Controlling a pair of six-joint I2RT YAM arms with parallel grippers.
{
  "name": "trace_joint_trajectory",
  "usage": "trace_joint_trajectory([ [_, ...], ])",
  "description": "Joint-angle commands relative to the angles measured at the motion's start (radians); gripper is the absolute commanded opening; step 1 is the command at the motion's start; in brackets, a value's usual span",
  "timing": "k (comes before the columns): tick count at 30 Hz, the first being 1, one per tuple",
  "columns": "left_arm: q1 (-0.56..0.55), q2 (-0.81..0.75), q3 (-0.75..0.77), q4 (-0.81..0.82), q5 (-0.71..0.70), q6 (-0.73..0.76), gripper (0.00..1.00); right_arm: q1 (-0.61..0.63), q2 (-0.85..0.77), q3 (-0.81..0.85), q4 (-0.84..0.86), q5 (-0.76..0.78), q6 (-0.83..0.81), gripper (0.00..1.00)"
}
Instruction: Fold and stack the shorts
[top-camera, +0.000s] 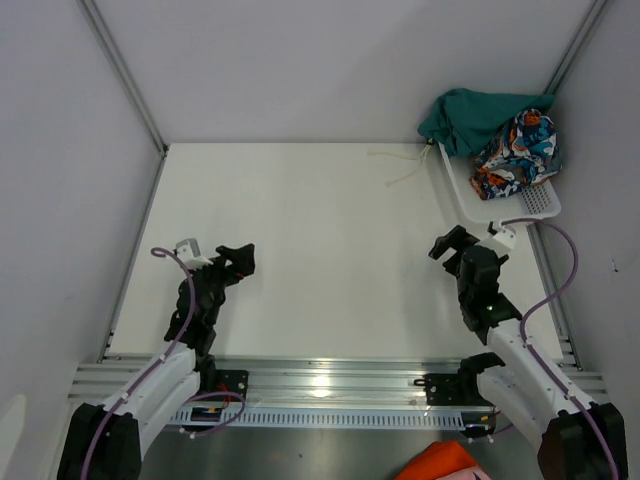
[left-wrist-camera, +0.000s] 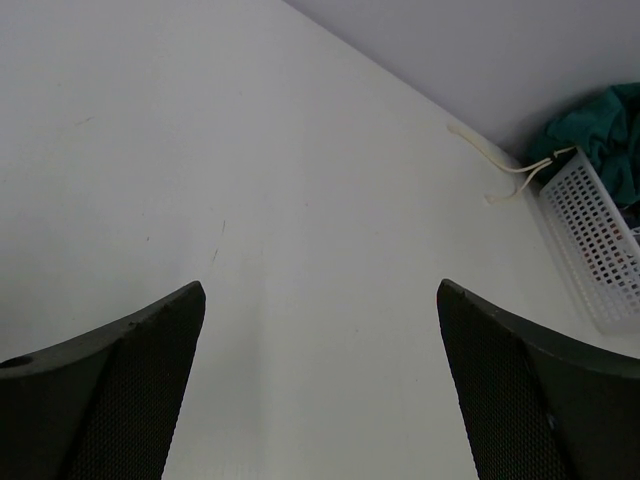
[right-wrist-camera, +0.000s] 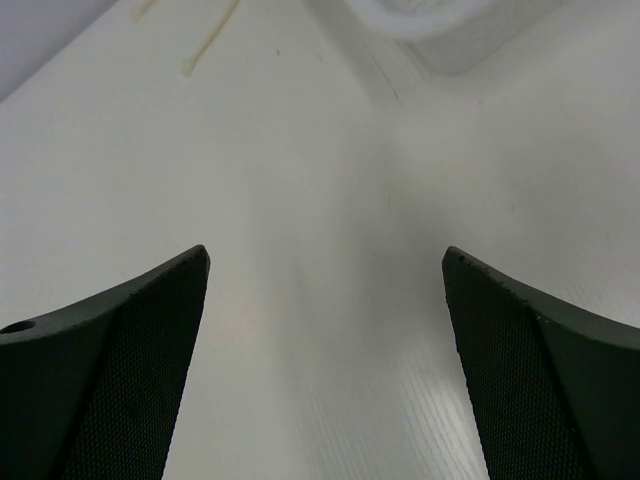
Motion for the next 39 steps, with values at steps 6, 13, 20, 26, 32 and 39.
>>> trace_joint_trajectory([
  [6,0.005,0.071,0.127,-0.132,0.041,0.050,0.99,-0.249,0.321,0.508,-0.109,-0.275,0.073,0.99],
  [13,0.004,0.089,0.140,-0.117,0.096,0.032,0.99,-0.311,0.709,0.901,-0.155,-0.258,0.085,0.99],
  [20,0.004,0.146,0.144,-0.082,0.161,0.009,0.99,-0.326,1.021,1.178,-0.187,-0.191,0.099,0.99],
  [26,0.004,0.152,0.152,-0.089,0.164,0.012,0.99,-0.327,1.197,1.324,-0.198,-0.102,0.122,0.99],
  [32,0.004,0.137,0.157,-0.102,0.159,0.021,0.99,-0.324,1.303,1.459,-0.218,0.041,0.108,1.00],
  [39,0.002,0.132,0.163,-0.108,0.155,0.027,0.99,-0.329,1.301,1.453,-0.202,0.104,0.122,1.00],
])
